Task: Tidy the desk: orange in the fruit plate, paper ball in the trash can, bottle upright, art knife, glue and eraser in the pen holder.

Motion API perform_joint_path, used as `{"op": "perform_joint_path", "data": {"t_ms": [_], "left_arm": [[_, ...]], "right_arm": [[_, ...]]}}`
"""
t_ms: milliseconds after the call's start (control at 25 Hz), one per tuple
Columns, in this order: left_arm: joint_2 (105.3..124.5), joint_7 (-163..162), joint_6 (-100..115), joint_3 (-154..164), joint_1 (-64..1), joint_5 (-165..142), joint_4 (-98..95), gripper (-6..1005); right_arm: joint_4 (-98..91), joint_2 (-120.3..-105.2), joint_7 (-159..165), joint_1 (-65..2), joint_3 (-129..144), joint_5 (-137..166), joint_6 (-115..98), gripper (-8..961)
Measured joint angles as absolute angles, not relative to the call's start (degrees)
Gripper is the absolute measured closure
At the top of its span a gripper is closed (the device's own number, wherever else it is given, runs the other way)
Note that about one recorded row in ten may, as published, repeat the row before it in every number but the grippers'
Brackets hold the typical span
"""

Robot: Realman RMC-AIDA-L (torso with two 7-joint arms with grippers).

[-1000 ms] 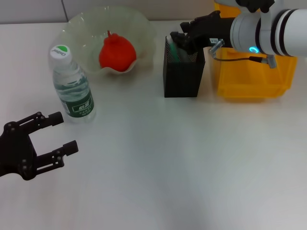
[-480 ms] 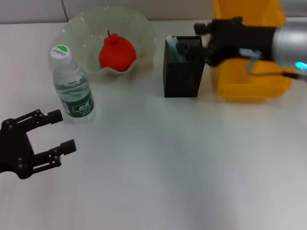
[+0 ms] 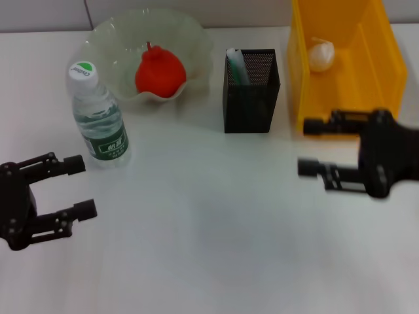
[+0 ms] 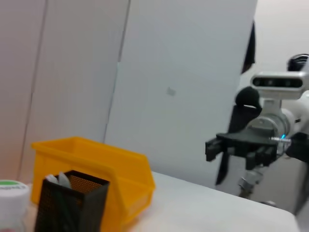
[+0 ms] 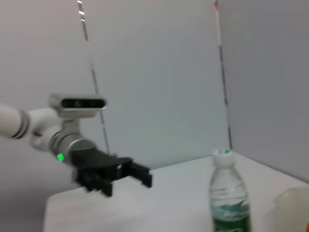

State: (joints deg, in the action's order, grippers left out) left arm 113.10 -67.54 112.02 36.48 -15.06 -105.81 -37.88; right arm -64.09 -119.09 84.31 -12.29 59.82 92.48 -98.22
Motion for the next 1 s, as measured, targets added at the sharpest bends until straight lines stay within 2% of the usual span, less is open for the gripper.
{"op": "perform_joint_path", "data": {"t_ms": [160,320,1000], "left_arm": [[110.72,-71.6,113.6,39.9,-16.4,-105.8,-37.9,230],[109.38,-74.8,113.9,44.1,-18.0,-105.8,-38.3,230],[109.99,-74.6,111.8,43.4,-19.0,-108.2,-38.0,230]], "right_arm": [[-58.7,-119.07,78.3,-11.3,59.0,93.4,-101.1,311],[-54.3,-119.08,76.8,-11.7,58.9,96.8,-100.8,311],[-52.6,-118.90,77.0,-12.2,58.8,101.7,-100.5,311]]}}
